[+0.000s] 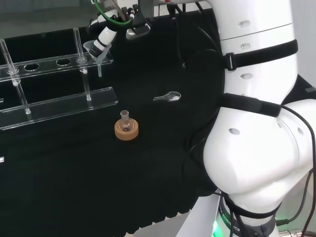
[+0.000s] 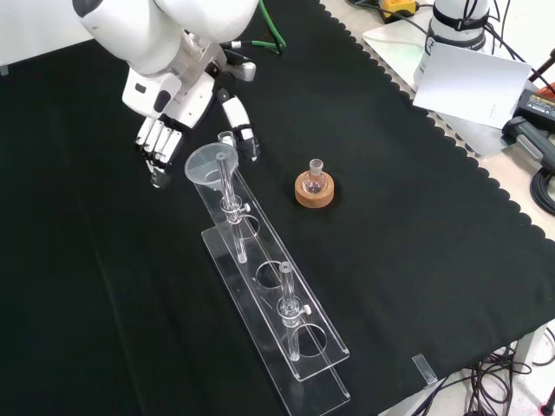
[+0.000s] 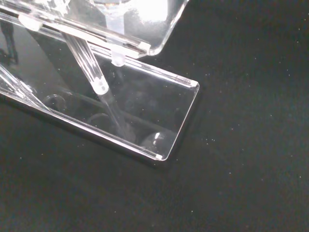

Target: Pick up the funnel from the transparent funnel stand.

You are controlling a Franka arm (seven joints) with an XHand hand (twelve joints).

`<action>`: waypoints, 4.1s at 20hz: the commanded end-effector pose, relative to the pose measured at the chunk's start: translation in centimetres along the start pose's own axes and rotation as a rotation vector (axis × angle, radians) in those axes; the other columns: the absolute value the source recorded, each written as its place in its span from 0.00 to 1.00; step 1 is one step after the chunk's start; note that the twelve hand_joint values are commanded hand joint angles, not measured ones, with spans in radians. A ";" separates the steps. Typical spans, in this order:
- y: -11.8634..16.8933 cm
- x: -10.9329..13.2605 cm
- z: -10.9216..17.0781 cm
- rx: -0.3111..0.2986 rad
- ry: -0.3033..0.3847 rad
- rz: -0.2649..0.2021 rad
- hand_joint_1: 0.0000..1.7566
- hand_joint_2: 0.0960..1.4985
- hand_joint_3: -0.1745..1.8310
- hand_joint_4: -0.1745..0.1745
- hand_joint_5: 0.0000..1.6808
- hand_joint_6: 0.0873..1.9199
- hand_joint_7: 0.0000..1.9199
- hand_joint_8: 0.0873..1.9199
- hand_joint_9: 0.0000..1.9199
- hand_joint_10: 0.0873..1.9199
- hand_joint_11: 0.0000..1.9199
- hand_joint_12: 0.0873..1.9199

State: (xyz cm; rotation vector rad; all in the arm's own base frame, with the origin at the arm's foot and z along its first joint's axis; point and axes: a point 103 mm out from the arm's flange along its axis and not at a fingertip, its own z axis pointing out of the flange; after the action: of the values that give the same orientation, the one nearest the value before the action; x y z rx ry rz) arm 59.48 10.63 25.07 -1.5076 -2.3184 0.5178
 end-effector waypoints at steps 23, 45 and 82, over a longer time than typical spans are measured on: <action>0.7 0.6 0.2 -0.021 0.065 -0.041 0.37 0.41 0.13 0.47 0.44 0.05 0.51 0.24 0.37 0.23 0.00 0.79; -1.8 0.6 -2.6 -0.124 0.069 -0.037 0.48 0.27 0.36 0.52 0.39 0.36 0.59 0.28 0.49 0.14 0.04 0.80; -7.4 3.8 -7.1 -0.237 0.045 0.003 0.49 0.25 0.43 0.53 0.41 0.36 0.59 0.28 0.50 0.13 0.05 0.80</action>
State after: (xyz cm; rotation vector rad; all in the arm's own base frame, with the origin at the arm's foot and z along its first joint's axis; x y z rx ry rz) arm 56.03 11.92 34.82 -1.5906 -2.4126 0.2221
